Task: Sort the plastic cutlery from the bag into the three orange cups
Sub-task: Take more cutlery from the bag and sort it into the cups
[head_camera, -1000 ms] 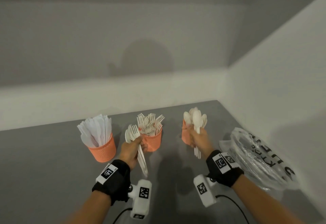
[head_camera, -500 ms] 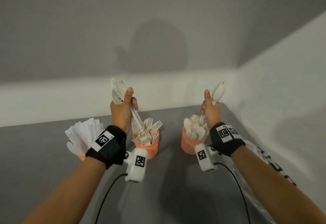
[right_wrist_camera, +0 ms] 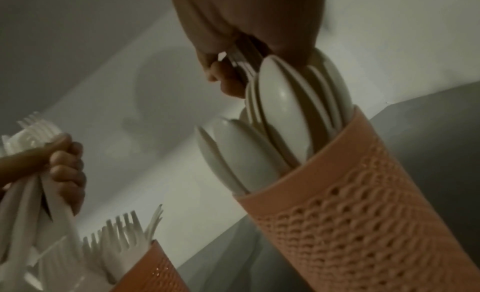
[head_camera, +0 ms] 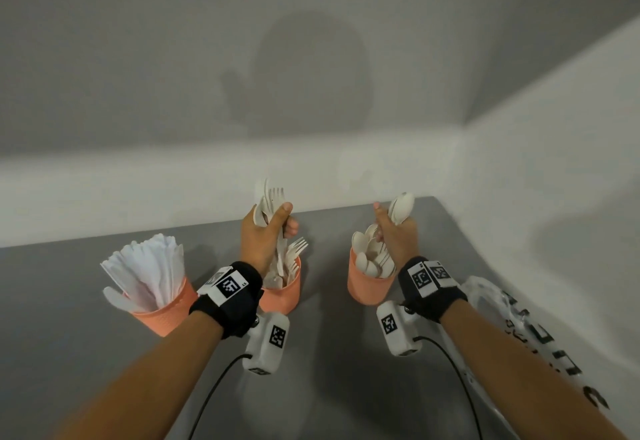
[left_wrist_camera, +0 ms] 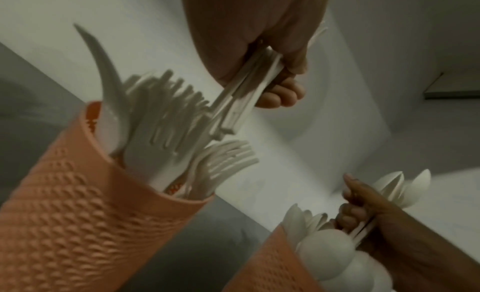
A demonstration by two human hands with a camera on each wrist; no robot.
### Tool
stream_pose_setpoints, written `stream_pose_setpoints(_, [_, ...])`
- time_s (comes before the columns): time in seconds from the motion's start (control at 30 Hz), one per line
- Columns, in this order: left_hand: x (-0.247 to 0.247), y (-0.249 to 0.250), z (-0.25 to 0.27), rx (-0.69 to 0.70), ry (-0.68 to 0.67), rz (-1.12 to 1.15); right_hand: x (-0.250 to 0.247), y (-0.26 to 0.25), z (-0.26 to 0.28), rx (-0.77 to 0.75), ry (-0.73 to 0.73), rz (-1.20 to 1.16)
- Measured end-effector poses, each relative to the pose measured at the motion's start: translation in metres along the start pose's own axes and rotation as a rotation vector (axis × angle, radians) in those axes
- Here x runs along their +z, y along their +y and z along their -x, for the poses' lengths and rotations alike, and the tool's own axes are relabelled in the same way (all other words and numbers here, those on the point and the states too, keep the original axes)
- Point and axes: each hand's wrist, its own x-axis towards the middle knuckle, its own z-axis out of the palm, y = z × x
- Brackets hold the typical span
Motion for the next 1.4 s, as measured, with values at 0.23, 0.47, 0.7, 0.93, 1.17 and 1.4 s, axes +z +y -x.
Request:
stream_pose_setpoints(0.23, [-0.004, -0.012, -0.003, 0.064, -0.053, -0.141, -0.006, 0.000, 0.010, -0.125, 0.070, 0.086])
stream_pose_setpoints(0.47, [-0.011, -0.015, 0.004, 0.241, -0.060, -0.336, -0.015, -0.009, 0.013, -0.201, 0.073, 0.166])
stream_pose_setpoints(0.7, [-0.014, -0.013, 0.007, 0.400, -0.066, -0.543, -0.014, -0.025, 0.006, -0.340, 0.100, 0.360])
stream_pose_setpoints(0.93, [-0.011, -0.010, 0.009, 0.354, -0.063, -1.016, -0.015, -0.013, 0.020, -0.412, -0.106, 0.663])
stream_pose_setpoints(1.17, [-0.011, -0.005, 0.015, 0.432, -0.194, -1.067, -0.014, -0.021, 0.020, -0.393, -0.252, 0.967])
stream_pose_setpoints(1.4, [-0.014, -0.032, 0.018, 0.420, -0.392, -1.233, -0.007, 0.017, 0.027, -0.404, -0.386, 1.102])
